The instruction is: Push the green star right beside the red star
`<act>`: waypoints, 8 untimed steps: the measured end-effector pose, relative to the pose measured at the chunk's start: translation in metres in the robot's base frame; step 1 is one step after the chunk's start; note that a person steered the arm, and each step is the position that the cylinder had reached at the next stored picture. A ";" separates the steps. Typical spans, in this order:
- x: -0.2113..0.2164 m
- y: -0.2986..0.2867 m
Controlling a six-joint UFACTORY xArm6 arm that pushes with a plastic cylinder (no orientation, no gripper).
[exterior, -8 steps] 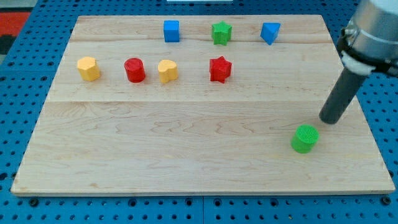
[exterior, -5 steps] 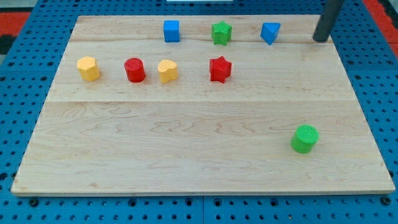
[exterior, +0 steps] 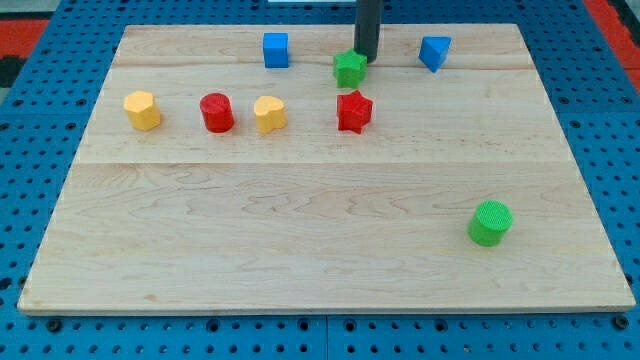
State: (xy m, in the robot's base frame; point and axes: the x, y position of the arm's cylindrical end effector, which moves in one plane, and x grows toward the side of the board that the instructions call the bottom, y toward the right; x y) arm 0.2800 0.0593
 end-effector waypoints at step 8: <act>0.041 0.039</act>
